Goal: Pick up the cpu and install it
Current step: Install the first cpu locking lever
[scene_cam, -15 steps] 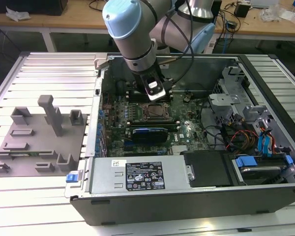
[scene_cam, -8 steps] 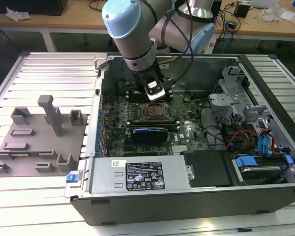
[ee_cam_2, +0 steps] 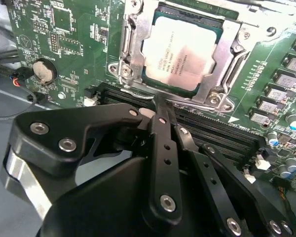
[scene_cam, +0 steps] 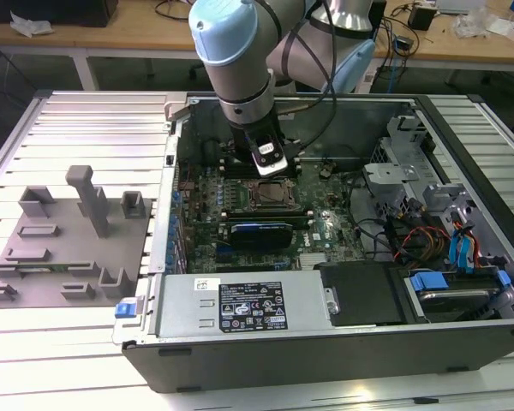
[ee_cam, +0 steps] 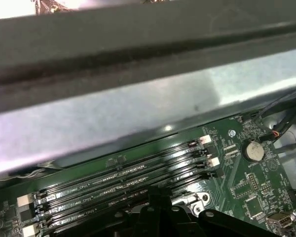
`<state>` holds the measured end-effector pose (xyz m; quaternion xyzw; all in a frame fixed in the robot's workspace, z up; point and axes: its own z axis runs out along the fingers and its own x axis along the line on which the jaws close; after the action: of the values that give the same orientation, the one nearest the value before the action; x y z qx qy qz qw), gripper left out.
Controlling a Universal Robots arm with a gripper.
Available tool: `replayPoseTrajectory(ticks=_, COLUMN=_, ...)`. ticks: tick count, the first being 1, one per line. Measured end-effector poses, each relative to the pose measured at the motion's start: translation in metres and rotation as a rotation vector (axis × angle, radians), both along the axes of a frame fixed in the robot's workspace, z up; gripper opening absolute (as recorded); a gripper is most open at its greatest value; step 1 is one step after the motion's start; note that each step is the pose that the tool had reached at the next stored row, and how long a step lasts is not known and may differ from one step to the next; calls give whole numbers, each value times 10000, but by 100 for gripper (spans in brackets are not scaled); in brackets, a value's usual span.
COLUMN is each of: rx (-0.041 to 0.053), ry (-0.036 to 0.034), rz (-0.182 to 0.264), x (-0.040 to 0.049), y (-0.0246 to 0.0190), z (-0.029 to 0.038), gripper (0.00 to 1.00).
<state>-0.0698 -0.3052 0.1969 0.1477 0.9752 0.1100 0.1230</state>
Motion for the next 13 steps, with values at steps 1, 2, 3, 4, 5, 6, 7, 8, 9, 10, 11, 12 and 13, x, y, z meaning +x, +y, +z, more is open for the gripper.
replayPoseTrajectory(ticks=1, rx=1, ry=3, rz=1, x=4, y=0, z=0, gripper=11)
replayPoseTrajectory(ticks=2, rx=1, ry=13, rz=-9, x=21, y=1, z=0, gripper=11)
replayPoseTrajectory(ticks=3, rx=1, ry=27, rz=-17, x=39, y=1, z=-1, gripper=11)
replayPoseTrajectory(ticks=4, rx=1, ry=37, rz=-24, x=51, y=0, z=-1, gripper=11)
replayPoseTrajectory(ticks=5, rx=1, ry=40, rz=-29, x=57, y=0, z=-1, gripper=11)
replayPoseTrajectory(ticks=6, rx=1, ry=41, rz=-34, x=57, y=0, z=-2, gripper=11)
replayPoseTrajectory(ticks=7, rx=0, ry=42, rz=-39, x=57, y=0, z=-4, gripper=11)
replayPoseTrajectory(ticks=8, rx=1, ry=42, rz=-42, x=58, y=0, z=-7, gripper=11)
replayPoseTrajectory(ticks=9, rx=1, ry=41, rz=-44, x=58, y=0, z=-10, gripper=11)
replayPoseTrajectory(ticks=10, rx=-6, ry=43, rz=-46, x=58, y=0, z=-12, gripper=11)
replayPoseTrajectory(ticks=11, rx=-12, ry=44, rz=-45, x=57, y=0, z=-12, gripper=11)
replayPoseTrajectory(ticks=12, rx=-17, ry=43, rz=-46, x=57, y=0, z=-14, gripper=11)
replayPoseTrajectory(ticks=13, rx=-22, ry=43, rz=-46, x=57, y=0, z=-14, gripper=11)
